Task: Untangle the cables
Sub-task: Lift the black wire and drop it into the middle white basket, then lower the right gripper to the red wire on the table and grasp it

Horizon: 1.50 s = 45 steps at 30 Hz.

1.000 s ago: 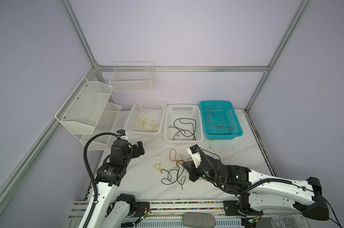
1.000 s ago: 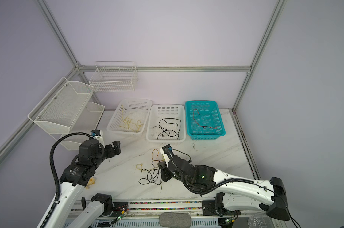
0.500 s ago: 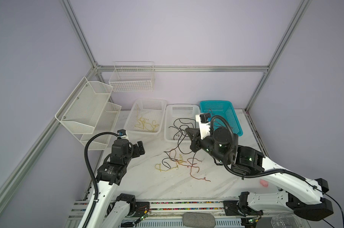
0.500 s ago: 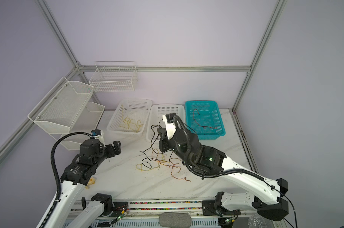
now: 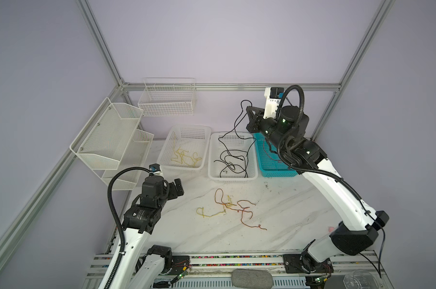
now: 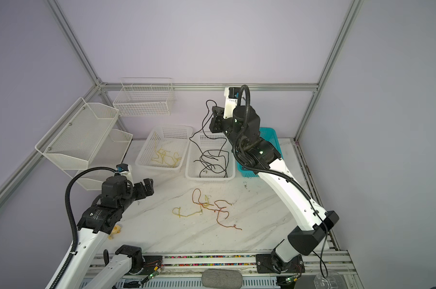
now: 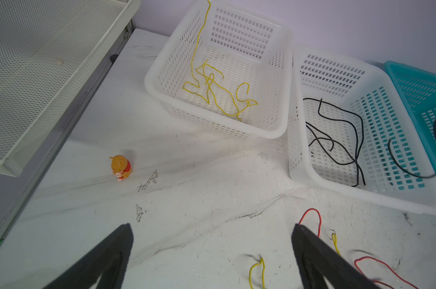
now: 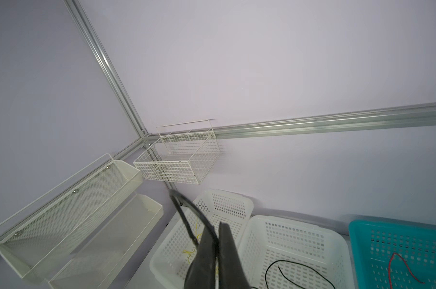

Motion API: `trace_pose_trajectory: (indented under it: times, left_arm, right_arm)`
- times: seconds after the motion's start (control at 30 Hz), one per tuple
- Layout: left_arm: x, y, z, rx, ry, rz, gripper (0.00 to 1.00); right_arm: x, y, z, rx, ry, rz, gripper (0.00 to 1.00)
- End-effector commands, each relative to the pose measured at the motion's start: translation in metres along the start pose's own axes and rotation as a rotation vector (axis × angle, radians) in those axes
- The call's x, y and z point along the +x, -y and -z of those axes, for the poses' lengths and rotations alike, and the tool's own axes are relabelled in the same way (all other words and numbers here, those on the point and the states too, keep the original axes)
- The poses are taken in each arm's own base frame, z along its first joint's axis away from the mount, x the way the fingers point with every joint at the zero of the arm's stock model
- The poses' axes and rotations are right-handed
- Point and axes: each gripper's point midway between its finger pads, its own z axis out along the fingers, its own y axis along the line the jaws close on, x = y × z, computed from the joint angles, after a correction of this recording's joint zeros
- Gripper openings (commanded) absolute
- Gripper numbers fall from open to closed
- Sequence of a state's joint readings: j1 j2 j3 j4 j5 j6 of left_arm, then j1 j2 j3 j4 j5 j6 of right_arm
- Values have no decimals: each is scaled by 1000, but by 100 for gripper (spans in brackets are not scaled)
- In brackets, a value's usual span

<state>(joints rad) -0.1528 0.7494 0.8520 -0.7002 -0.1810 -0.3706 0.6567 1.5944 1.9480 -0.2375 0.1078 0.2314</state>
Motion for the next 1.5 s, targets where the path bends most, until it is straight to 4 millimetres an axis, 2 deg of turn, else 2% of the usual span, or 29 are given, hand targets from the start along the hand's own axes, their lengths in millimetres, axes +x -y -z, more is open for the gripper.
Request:
trace_pose_trajectory:
  times: [0.0, 0.07, 0.17, 0.3, 0.43, 0.53, 0.6, 0.67, 0.77, 0.9, 0.97, 1.1, 1.17, 1.2, 1.37, 1.47]
  left_arm:
    - [8, 2, -6, 14, -8, -27, 100]
    - [8, 2, -6, 17, -8, -28, 100]
    - [8, 3, -5, 19, -4, -28, 100]
    - [7, 3, -4, 21, 1, -27, 100]
    - [8, 3, -5, 25, -3, -26, 100]
    - [8, 3, -4, 26, -2, -29, 100]
    - [8, 3, -5, 26, -2, -28, 100]
    - [8, 4, -5, 27, -4, -29, 100]
    - [8, 3, -5, 26, -5, -28, 100]
    - [8, 3, -3, 28, 1, -27, 100]
    - [8, 4, -2, 32, 4, -25, 100]
    - [7, 6, -1, 43, 6, -26, 100]
    - [8, 7, -2, 48, 2, -26, 100]
    - [7, 7, -2, 49, 3, -25, 100]
    - [8, 7, -1, 50, 3, -27, 100]
    - [8, 6, 0, 46, 9, -27, 100]
  right_arm:
    - [0, 10, -24, -29, 3, -35, 0]
    - [12, 26, -41, 9, -21, -34, 0]
    - [53, 50, -66, 80, -82, 5, 0]
    - [133, 82, -94, 158, -223, 39, 0]
    - [203, 102, -106, 199, -381, 17, 0]
    - [228, 106, -102, 195, -450, -1, 19]
    - [233, 103, -95, 184, -470, -15, 28]
    - [227, 97, -87, 181, -460, -13, 35]
    - [222, 86, -67, 164, -460, -5, 40]
    - [240, 69, -22, 136, -521, 22, 43]
    - [259, 74, 6, 161, -570, 38, 45]
    - [309, 87, 68, 173, -690, -7, 47]
    - [338, 86, 93, 164, -750, -28, 48]
    - [342, 83, 106, 157, -752, -38, 48]
    - [405, 80, 149, 189, -881, -53, 48]
    - [435, 86, 169, 209, -947, -64, 48]
